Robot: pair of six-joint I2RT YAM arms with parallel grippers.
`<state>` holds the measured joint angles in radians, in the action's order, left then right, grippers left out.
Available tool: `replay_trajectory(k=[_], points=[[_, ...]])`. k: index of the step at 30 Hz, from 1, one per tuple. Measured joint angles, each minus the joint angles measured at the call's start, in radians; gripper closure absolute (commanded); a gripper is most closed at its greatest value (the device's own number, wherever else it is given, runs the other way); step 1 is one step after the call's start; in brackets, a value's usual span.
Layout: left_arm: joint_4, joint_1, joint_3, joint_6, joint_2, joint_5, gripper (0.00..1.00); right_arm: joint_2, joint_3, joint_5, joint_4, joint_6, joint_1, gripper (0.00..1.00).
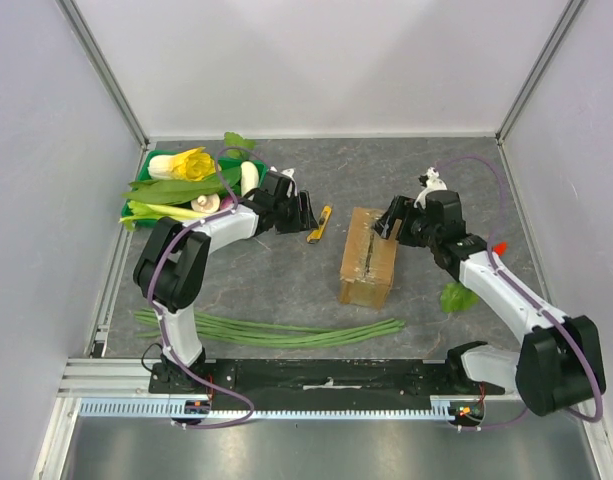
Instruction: Unpack the express box
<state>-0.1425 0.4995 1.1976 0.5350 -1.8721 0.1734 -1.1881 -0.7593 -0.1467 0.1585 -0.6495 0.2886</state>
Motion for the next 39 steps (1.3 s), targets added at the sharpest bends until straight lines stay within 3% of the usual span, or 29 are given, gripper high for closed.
replay_trajectory(k=[6, 9, 13, 22, 35, 38, 39], points=[[0.03, -0.014, 0.002, 0.0, -0.024, 0.038, 0.34, -0.145, -0.016, -0.111, -0.127, 0.05, -0.016, 0.23], [0.039, -0.02, 0.01, 0.0, -0.04, 0.048, 0.34, -0.195, -0.048, -0.137, -0.143, 0.052, -0.018, 0.2], [0.045, -0.023, 0.021, -0.001, -0.051, 0.066, 0.34, -0.185, -0.111, -0.088, -0.105, 0.057, -0.018, 0.13], [0.078, -0.023, 0.03, -0.078, -0.071, 0.146, 0.33, -0.066, -0.297, 0.059, 0.053, 0.082, -0.018, 0.11], [0.056, 0.054, 0.142, -0.264, -0.17, -0.002, 0.33, -0.017, -0.259, 0.104, 0.183, 0.075, -0.018, 0.11], [0.031, 0.073, 0.193, -0.291, -0.206, -0.044, 0.38, 0.005, -0.258, 0.118, 0.203, 0.075, -0.018, 0.11], [0.017, 0.076, 0.211, -0.298, -0.217, -0.061, 0.44, 0.011, -0.258, 0.122, 0.209, 0.075, -0.018, 0.11]])
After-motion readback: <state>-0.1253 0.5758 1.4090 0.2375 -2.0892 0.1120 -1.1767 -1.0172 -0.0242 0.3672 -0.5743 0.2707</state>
